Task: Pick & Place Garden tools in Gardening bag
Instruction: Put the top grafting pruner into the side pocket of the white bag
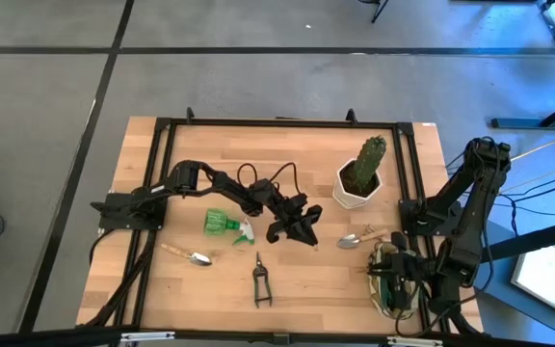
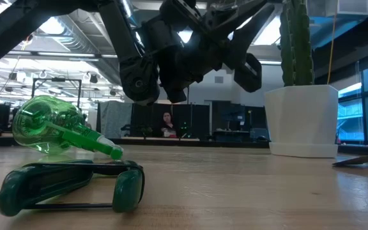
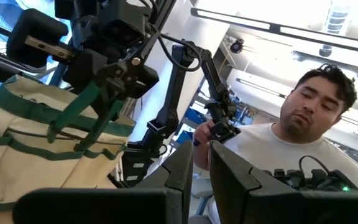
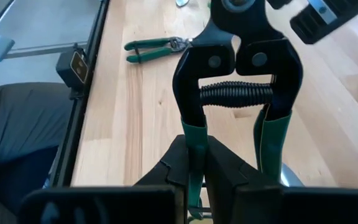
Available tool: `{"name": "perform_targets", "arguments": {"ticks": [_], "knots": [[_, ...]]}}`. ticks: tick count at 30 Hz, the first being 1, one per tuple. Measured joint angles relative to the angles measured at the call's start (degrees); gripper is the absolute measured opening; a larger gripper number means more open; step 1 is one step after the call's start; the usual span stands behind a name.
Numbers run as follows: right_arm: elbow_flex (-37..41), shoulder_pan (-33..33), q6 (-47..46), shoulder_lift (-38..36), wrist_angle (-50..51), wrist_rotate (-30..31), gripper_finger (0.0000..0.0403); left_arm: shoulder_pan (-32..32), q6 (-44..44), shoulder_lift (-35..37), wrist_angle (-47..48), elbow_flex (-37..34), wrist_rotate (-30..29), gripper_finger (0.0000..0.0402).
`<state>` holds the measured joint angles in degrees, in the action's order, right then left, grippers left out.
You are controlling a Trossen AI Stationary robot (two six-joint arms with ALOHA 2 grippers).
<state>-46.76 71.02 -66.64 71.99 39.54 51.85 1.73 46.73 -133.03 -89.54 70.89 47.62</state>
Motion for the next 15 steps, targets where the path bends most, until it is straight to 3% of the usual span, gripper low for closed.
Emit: {"name": "perform_targets", "arguments": {"ticks": [15], "knots": [[0.0,0.2,-0.3,-0.1,-0.5,-1.3,0.0028,-0.7,-1.0,0.0,0.1,0.0,0.1,0.0045]]}}
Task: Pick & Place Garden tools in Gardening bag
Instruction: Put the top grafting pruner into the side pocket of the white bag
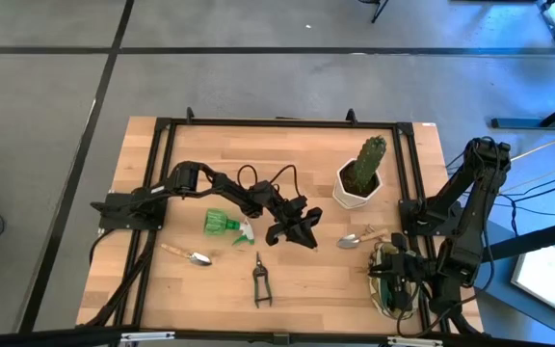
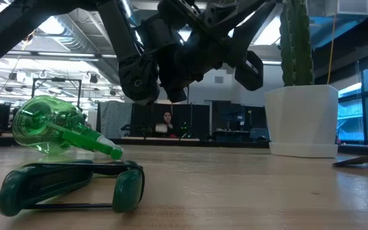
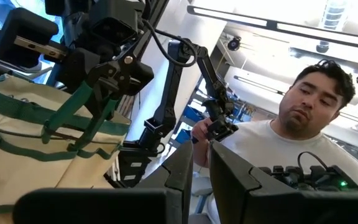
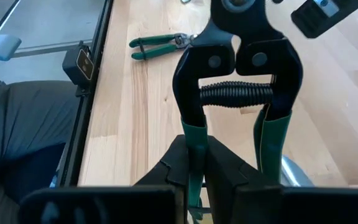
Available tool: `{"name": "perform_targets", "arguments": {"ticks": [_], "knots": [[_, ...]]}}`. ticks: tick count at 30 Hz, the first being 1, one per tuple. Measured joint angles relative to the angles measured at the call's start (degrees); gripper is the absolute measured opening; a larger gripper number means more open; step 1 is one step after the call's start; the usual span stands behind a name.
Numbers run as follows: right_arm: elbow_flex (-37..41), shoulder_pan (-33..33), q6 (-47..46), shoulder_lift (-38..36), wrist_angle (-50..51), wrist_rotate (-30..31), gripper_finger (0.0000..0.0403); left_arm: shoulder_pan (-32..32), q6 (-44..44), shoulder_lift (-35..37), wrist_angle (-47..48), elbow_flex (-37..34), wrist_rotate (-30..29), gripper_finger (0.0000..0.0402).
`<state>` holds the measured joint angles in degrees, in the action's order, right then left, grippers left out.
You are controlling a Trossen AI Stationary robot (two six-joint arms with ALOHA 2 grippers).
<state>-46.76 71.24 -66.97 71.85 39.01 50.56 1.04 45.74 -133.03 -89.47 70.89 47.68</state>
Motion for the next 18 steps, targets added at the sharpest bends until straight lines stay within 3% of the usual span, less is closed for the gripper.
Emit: {"name": "perform_targets", "arguments": {"ticks": [18], "knots": [[0.0,0.1,-7.6,0.1,7.7,-1.3,0.0028,-0.3,-2.0,0.0,0.8,0.0,0.0,0.0045]]}}
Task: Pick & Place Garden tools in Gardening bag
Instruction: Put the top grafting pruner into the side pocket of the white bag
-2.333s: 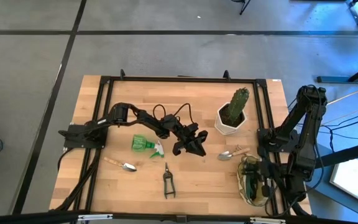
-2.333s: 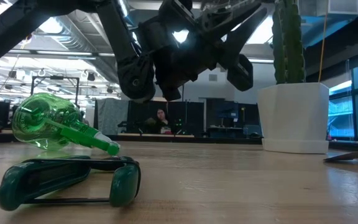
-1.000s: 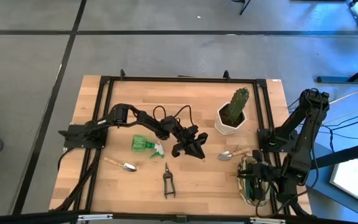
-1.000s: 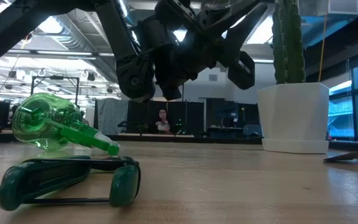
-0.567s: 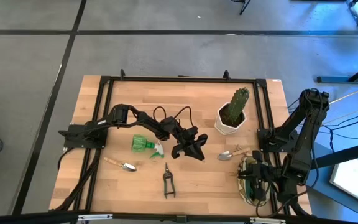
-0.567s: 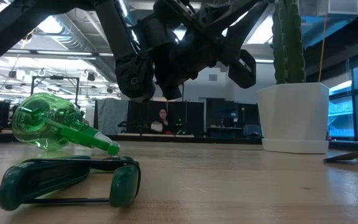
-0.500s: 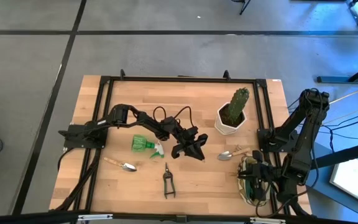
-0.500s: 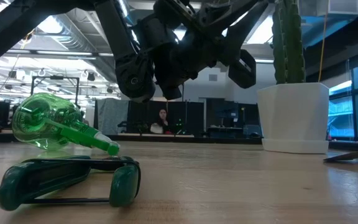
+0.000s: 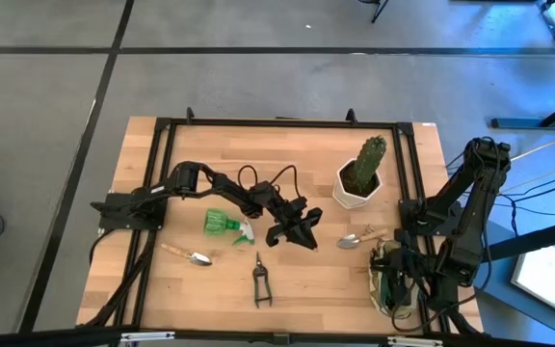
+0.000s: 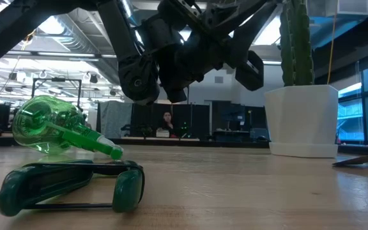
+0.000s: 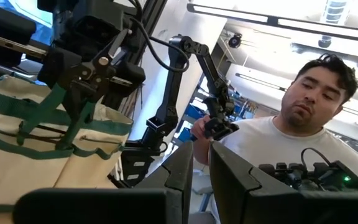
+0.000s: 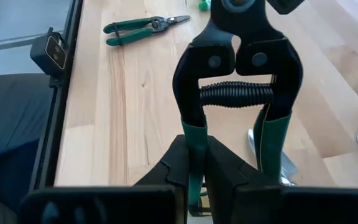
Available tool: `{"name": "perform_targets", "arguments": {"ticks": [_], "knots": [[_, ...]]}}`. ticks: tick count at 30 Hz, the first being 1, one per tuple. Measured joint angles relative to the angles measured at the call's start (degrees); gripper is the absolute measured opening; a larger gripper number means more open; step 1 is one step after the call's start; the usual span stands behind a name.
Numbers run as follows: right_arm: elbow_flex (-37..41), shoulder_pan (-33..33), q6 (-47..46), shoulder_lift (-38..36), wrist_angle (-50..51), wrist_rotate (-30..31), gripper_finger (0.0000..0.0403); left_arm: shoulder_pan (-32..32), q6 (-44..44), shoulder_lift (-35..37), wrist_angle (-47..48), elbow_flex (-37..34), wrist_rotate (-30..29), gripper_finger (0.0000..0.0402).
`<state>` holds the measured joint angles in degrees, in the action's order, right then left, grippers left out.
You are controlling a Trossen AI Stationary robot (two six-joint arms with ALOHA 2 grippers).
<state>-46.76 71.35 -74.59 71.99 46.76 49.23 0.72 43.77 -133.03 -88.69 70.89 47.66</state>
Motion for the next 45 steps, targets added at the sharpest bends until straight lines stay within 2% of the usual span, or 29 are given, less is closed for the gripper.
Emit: {"name": "perform_targets", "arguments": {"ticks": [15,17,21,25,28,31,33,35,38,41,45], "knots": [[3.8,0.0,-7.5,0.1,1.4,-3.0,0.0028,0.0,0.0,0.0,0.2,0.0,-0.6,0.0045],[3.8,0.0,-7.4,0.1,1.3,-3.0,0.0028,0.0,-0.7,0.0,0.2,0.0,-2.7,0.0045],[3.8,-0.1,-7.3,0.1,1.3,-3.0,0.0028,-0.4,-3.3,0.0,0.3,1.2,-10.5,0.0045],[3.8,-0.1,-7.2,0.1,1.4,-3.0,0.0028,-1.6,-7.2,0.0,1.1,5.4,-11.6,0.0047],[3.8,-0.1,-7.2,0.1,1.5,-3.0,0.0028,-2.9,-12.5,0.1,10.9,10.0,-9.4,0.0058],[3.8,-0.1,-7.3,0.1,1.7,-3.0,0.0028,-4.5,-23.6,0.1,32.5,15.1,-9.5,0.0074],[3.8,-0.1,-7.3,0.1,1.9,-3.0,0.0028,-5.4,-33.0,0.1,49.6,18.7,-12.0,0.008],[3.8,-0.1,-7.3,0.1,1.9,-3.0,0.0028,-6.3,-40.6,0.0,59.5,21.4,-15.8,0.008],[3.8,-0.1,-7.4,0.1,1.9,-3.4,0.0028,-6.9,-43.0,0.0,58.2,22.3,-16.5,0.0055],[3.8,-0.1,-7.5,0.1,1.9,-3.4,0.0028,-5.9,-41.1,0.0,55.8,22.3,-18.5,0.0012],[3.8,-0.1,-7.5,0.1,1.9,-3.4,0.0028,-5.3,-43.1,0.0,55.8,22.3,-31.4,0.0002]]}}
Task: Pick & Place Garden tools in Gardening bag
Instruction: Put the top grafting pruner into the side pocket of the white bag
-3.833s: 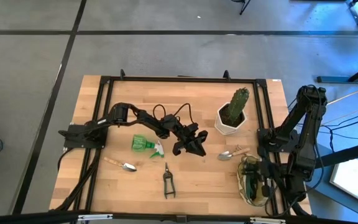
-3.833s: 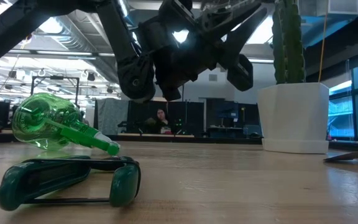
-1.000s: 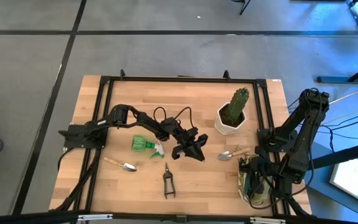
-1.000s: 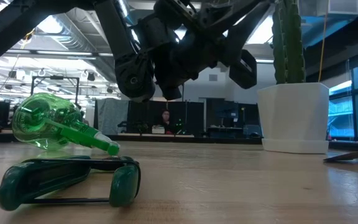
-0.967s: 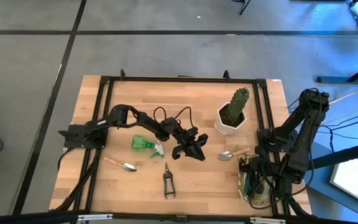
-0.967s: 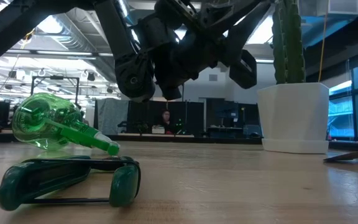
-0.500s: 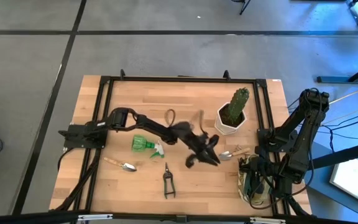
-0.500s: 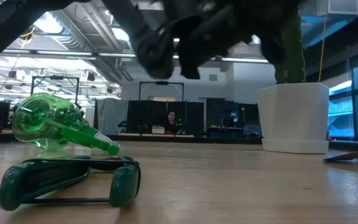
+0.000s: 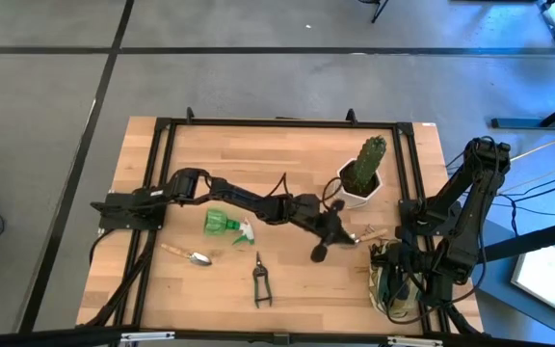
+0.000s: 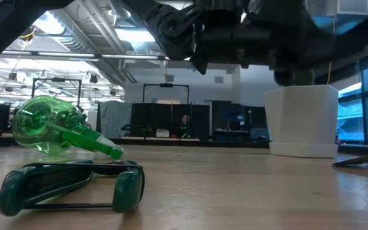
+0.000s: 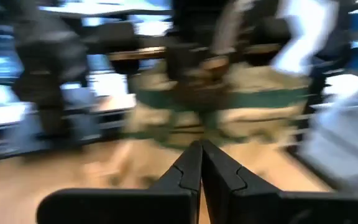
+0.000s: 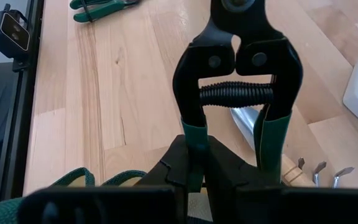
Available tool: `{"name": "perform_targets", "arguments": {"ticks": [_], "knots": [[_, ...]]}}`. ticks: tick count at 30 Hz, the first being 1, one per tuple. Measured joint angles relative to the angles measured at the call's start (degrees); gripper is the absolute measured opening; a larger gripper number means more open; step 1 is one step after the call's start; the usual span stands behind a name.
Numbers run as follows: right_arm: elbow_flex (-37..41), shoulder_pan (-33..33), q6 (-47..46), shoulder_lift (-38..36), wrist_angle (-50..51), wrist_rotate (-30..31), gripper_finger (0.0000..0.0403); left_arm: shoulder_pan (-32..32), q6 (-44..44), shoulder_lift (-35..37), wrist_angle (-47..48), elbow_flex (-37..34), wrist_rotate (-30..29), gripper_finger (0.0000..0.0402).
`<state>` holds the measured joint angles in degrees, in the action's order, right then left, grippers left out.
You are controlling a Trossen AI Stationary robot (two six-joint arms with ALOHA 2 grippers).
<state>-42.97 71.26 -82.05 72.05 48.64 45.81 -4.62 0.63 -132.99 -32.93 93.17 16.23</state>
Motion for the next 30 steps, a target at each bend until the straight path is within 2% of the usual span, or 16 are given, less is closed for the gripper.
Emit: {"name": "perform_targets", "arguments": {"ticks": [2,6,13,20,30], "knots": [[0.0,0.0,-0.3,0.0,0.0,0.0,0.0028,-0.4,-2.9,0.0,-0.3,0.0,-3.2,0.0002],[0.0,0.0,-1.3,0.0,-0.1,-0.8,0.0028,-0.8,-4.3,0.0,-0.4,1.9,0.4,0.0002],[0.0,0.0,-1.5,0.0,-1.3,-1.0,0.0028,-1.3,-6.1,0.0,-0.3,3.2,-1.0,0.0001],[0.0,0.0,-1.7,0.0,-1.7,-1.0,0.0028,-0.4,-4.5,0.0,0.4,3.2,1.6,0.0001],[-0.9,-0.4,-1.2,0.0,-0.3,0.7,0.0028,-1.0,-4.3,0.0,0.8,3.2,1.9,0.0001]]}}
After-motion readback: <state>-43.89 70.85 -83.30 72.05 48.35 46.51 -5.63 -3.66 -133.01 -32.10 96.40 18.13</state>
